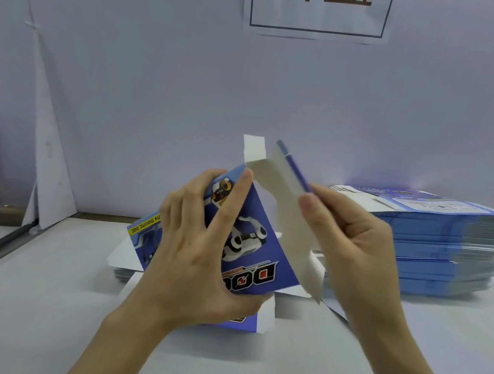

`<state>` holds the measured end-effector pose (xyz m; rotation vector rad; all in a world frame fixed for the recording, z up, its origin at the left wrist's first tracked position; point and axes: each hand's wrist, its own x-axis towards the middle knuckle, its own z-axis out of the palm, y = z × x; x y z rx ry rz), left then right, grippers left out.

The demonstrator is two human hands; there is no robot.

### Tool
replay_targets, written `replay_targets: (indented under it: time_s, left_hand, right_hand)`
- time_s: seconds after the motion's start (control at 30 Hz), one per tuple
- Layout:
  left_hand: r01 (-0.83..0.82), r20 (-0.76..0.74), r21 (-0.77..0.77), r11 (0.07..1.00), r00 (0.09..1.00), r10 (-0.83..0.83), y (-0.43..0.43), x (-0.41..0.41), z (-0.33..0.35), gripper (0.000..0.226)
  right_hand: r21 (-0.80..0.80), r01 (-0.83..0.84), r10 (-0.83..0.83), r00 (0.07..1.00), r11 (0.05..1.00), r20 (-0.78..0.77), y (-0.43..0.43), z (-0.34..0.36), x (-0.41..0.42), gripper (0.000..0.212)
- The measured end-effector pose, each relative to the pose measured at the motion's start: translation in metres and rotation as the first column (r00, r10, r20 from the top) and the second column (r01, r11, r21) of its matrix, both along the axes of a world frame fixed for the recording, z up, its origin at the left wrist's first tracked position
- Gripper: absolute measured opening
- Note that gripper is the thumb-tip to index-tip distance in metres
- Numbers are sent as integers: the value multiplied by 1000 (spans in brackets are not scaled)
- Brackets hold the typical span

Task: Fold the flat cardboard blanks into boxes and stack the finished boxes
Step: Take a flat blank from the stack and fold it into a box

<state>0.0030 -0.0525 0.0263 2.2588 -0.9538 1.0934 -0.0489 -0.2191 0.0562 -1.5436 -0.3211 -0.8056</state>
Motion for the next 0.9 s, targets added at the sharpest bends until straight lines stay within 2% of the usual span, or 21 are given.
replay_targets:
  time_s: [0.07, 0.1, 0.17, 0.23, 0.27, 0.3, 0.33, 0.4, 0.43, 0.47, 0.5, 0.57, 0.63, 0.7, 0.73, 0.77, 0.83, 0.87, 0.9]
  left_hand:
    - [1, 6, -22, 1000, 1000, -1, 4, 1, 2, 121]
    - [12, 14, -36, 999, 1000, -11, 7, 2, 3, 121]
    - [31, 28, -68, 997, 999, -30, 12, 3, 6, 120]
    - [23, -10, -137, 990, 1000, -24, 13, 3, 8, 122]
    - [19, -67, -203, 979, 997, -33, 12, 2, 9, 124]
    - [21, -133, -286, 958, 989, -62, 10, 1, 10, 125]
    - [26, -187, -367, 930, 977, -102, 9, 0, 11, 125]
    - [34, -244, -501, 865, 953, -178, 8, 1, 12, 125]
    - [40, -260, -564, 825, 940, -223, 7, 2, 12, 126]
    - [49, -279, -632, 773, 917, -286, 6, 2, 13, 127]
    - [61, -300, -701, 710, 879, -372, 4, 2, 12, 128]
    - [75, -320, -801, 594, 786, -530, -4, 0, 10, 126]
    - [64, -322, -832, 552, 753, -574, -5, 2, 9, 120]
    - [75, -340, -816, 573, 740, -580, 5, 10, 8, 98]
    - [91, -378, -797, 598, 697, -610, 10, 14, 8, 86]
    - [109, -434, -780, 616, 616, -658, 13, 17, 6, 79]
    - [100, -540, -771, 629, 423, -728, 12, 18, 0, 70]
    - [79, -571, -765, 639, 375, -730, 8, 17, -3, 68]
    - [72, -588, -755, 651, 365, -722, 4, 16, -5, 65]
  right_hand:
    - [-20, 22, -21, 999, 1000, 41, 3, -1, 1, 11]
    - [22, 55, -56, 998, 998, 40, 0, -2, 2, 13]
    - [254, 89, -78, 996, 963, -52, -14, -2, 7, 19]
    - [480, 46, 28, 989, 876, -146, -28, -3, 13, 19]
    - [533, 7, 107, 977, 846, -184, -33, -4, 17, 18]
    - [526, -34, 182, 956, 850, -232, -37, -4, 20, 19]
    - [455, -87, 241, 925, 886, -294, -39, -5, 21, 27]
    - [108, -253, 274, 850, 961, -449, -40, -11, 21, 57]
    - [-76, -351, 265, 817, 933, -512, -34, -15, 19, 71]
    - [-194, -437, 274, 792, 878, -546, -25, -19, 17, 81]
    - [-241, -492, 308, 786, 836, -536, -14, -25, 17, 86]
    - [-245, -472, 350, 842, 847, -410, 5, -36, 21, 85]
    - [-123, -327, 282, 915, 937, -288, 9, -36, 26, 75]
    - [58, -282, 288, 924, 958, -252, -4, -28, 27, 64]
    - [134, -320, 345, 904, 938, -252, -13, -25, 28, 61]
    - [178, -366, 402, 877, 913, -262, -21, -25, 27, 61]
    - [170, -401, 434, 853, 900, -288, -28, -23, 25, 64]
    - [137, -390, 413, 861, 911, -296, -28, -23, 25, 65]
    - [113, -372, 389, 872, 921, -298, -26, -23, 26, 65]
